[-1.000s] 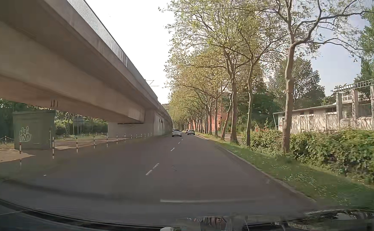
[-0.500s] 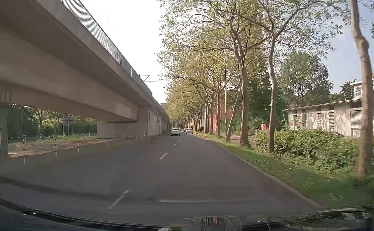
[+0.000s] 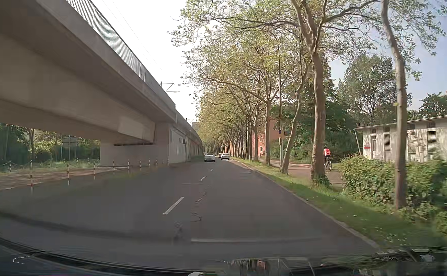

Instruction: Follow the waypoints while adhering to traffic rules and regulations

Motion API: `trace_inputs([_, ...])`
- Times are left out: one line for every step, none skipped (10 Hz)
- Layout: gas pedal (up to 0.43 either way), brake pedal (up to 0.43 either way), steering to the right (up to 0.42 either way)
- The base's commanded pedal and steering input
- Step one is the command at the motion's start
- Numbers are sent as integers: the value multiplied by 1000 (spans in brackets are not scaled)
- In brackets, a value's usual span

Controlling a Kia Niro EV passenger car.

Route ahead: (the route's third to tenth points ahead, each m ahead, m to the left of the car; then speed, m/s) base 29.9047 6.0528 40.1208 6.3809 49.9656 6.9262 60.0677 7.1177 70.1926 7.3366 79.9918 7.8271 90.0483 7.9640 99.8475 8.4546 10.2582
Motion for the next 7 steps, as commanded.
trace_inputs([169,0,-2])
trace_inputs([169,0,-2])
trace_inputs([169,0,-2])
trace_inputs([169,0,-2])
trace_inputs([169,0,-2])
trace_inputs([169,0,-2])
trace_inputs([169,0,-2])
